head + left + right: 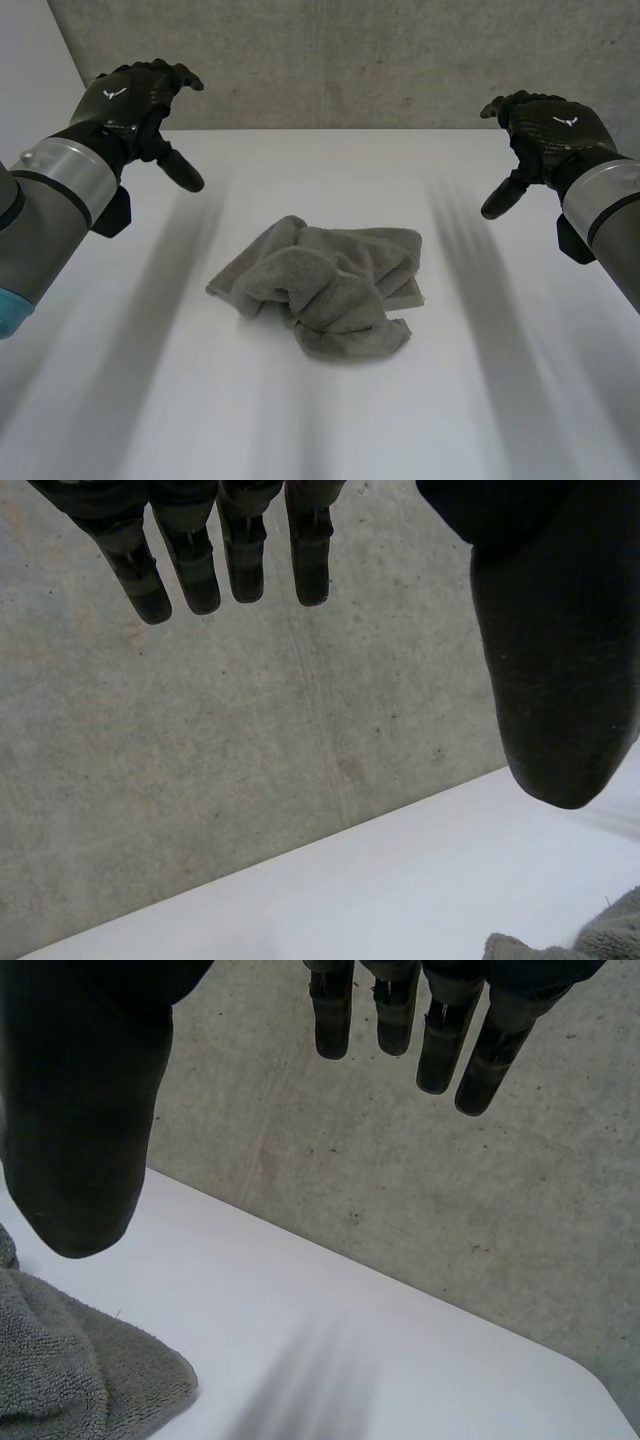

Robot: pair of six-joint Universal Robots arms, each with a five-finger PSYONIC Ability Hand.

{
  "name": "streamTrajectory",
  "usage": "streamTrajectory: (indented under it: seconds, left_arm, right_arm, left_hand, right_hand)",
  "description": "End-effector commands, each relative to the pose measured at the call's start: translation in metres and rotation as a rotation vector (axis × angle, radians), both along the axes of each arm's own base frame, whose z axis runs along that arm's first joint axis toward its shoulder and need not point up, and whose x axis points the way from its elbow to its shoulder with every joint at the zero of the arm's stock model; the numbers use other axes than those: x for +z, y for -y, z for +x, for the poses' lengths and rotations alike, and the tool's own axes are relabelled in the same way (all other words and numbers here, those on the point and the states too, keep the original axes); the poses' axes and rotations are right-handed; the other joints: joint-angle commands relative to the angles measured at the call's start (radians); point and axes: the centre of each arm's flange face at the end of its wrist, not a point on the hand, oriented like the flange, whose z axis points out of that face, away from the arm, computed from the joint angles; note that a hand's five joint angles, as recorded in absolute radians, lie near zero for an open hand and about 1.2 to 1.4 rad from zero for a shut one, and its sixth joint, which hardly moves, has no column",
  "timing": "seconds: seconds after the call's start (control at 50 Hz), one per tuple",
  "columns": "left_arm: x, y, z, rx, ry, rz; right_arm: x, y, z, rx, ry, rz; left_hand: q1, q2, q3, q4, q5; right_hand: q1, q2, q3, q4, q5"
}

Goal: Fold the towel.

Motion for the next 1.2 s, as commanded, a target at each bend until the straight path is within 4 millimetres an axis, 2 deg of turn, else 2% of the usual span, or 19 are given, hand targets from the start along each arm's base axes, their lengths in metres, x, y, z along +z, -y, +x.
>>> streamTrajectory:
  seconds: [0.02, 0.16, 0.44, 0.56, 0.6, 0.62, 0.66, 0.72, 0.82, 0.84, 0.88, 0.94, 0.98, 1.0, 1.04, 1.06, 1.08, 1.16, 1.2]
  left_arm:
    - [-0.009, -0.016, -0.016, -0.092, 0.011, 0.031]
    - [-0.044, -0.053, -0.062, -0.383, 0.066, 0.112]
    - [-0.16, -0.036, -0.103, -0.467, 0.466, 0.215]
    - [-0.171, -0.029, -0.103, -0.432, 0.565, 0.17]
    - [-0.168, -0.024, -0.103, -0.41, 0.578, 0.139]
    - [-0.168, -0.024, -0.103, -0.41, 0.578, 0.138]
    - [-0.158, -0.02, -0.107, -0.385, 0.548, 0.087]
    - [-0.149, -0.019, -0.11, -0.374, 0.517, 0.049]
    - [-0.083, -0.019, -0.117, -0.339, 0.334, -0.126]
    - [-0.083, -0.019, -0.116, -0.338, 0.334, -0.127]
    - [-0.037, -0.017, -0.113, -0.3, 0.232, -0.234]
    - [-0.008, -0.016, -0.109, -0.276, 0.167, -0.304]
    - [0.055, -0.018, -0.096, -0.221, 0.009, -0.472]
    - [0.055, -0.018, -0.095, -0.22, 0.009, -0.472]
    - [0.119, -0.036, -0.078, -0.191, -0.176, -0.639]
    - [0.119, -0.036, -0.078, -0.19, -0.177, -0.64]
    - [0.142, -0.045, -0.069, -0.189, -0.244, -0.703]
    - [0.155, -0.055, -0.058, -0.2, -0.296, -0.727]
    - [0.135, -0.048, -0.054, -0.191, -0.273, -0.668]
  right_arm:
    - [0.001, 0.001, 0.0, -0.001, 0.0, -0.005]
    - [0.001, 0.005, -0.005, -0.011, 0.001, -0.003]
    - [-0.002, 0.006, -0.006, -0.01, -0.005, 0.006]
    - [-0.003, 0.006, -0.006, -0.01, -0.008, 0.007]
    - [-0.004, 0.006, -0.006, -0.01, -0.009, 0.008]
    - [-0.004, 0.006, -0.006, -0.01, -0.009, 0.008]
    - [-0.005, 0.006, -0.006, -0.009, -0.01, 0.011]
    - [-0.005, 0.006, -0.006, -0.009, -0.01, 0.011]
    - [-0.006, 0.005, -0.004, -0.004, -0.011, 0.016]
    - [-0.006, 0.005, -0.004, -0.004, -0.011, 0.016]
    - [-0.006, 0.005, -0.004, -0.002, -0.011, 0.016]
    - [-0.005, 0.005, -0.005, -0.004, -0.01, 0.014]
    - [-0.004, 0.004, -0.005, -0.004, -0.009, 0.01]
    - [-0.004, 0.004, -0.005, -0.004, -0.009, 0.01]
    - [-0.003, 0.004, -0.005, -0.004, -0.008, 0.007]
    - [-0.002, 0.003, -0.005, -0.002, -0.007, 0.004]
    - [-0.001, 0.003, -0.005, -0.002, -0.006, 0.001]
    - [0.002, 0.001, -0.005, -0.002, -0.004, -0.006]
    - [0.002, 0.001, -0.005, -0.001, -0.004, -0.006]
  left_hand:
    - [-0.067, -0.057, -0.052, -0.059, -0.033]
    - [-0.075, -0.065, -0.052, -0.059, -0.041]
    - [-0.069, -0.06, -0.052, -0.059, -0.035]
    - [0.007, 0.017, -0.052, -0.059, 0.041]
    - [0.47, 0.48, -0.052, -0.059, 0.504]
    - [0.474, 0.484, -0.052, -0.059, 0.508]
    - [1.126, 1.136, -0.052, -0.059, 1.16]
    - [1.128, 1.138, -0.052, -0.059, 1.162]
    - [1.128, 1.138, -0.052, -0.059, 1.162]
    - [1.128, 1.138, -0.052, -0.059, 1.162]
    - [1.128, 1.138, -0.052, -0.059, 1.162]
    - [1.128, 1.138, -0.052, -0.059, 1.162]
    - [1.128, 1.138, -0.052, -0.059, 1.162]
    - [1.128, 1.138, -0.052, -0.059, 1.162]
    - [1.128, 1.138, -0.052, -0.059, 1.162]
    - [1.128, 1.138, -0.052, -0.059, 1.162]
    - [1.128, 1.138, -0.052, -0.059, 1.162]
    - [1.128, 1.138, -0.052, -0.059, 1.162]
    - [1.128, 1.138, -0.052, -0.059, 1.162]
  right_hand:
    - [-0.065, -0.075, -0.043, -0.076, -0.062]
    - [-0.065, -0.075, -0.043, -0.076, -0.062]
    - [-0.065, -0.075, -0.043, -0.076, -0.062]
    - [-0.065, -0.075, -0.043, -0.076, -0.062]
    - [-0.065, -0.075, -0.043, -0.076, -0.062]
    - [-0.065, -0.075, -0.043, -0.076, -0.062]
    - [-0.065, -0.075, -0.043, -0.076, -0.062]
    - [-0.065, -0.075, -0.043, -0.076, -0.062]
    - [-0.065, -0.075, -0.043, -0.076, -0.062]
    - [-0.065, -0.075, -0.043, -0.076, -0.062]
    - [-0.065, -0.075, -0.043, -0.076, -0.062]
    - [-0.065, -0.075, -0.043, -0.076, -0.062]
    - [-0.065, -0.075, -0.043, -0.076, -0.062]
    - [-0.065, -0.075, -0.043, -0.076, -0.062]
    - [-0.065, -0.075, -0.043, -0.076, -0.062]
    - [-0.065, -0.075, -0.043, -0.076, -0.062]
    - [-0.065, -0.075, -0.043, -0.076, -0.062]
    - [-0.065, -0.075, -0.043, -0.076, -0.062]
    - [-0.065, -0.075, -0.043, -0.076, -0.062]
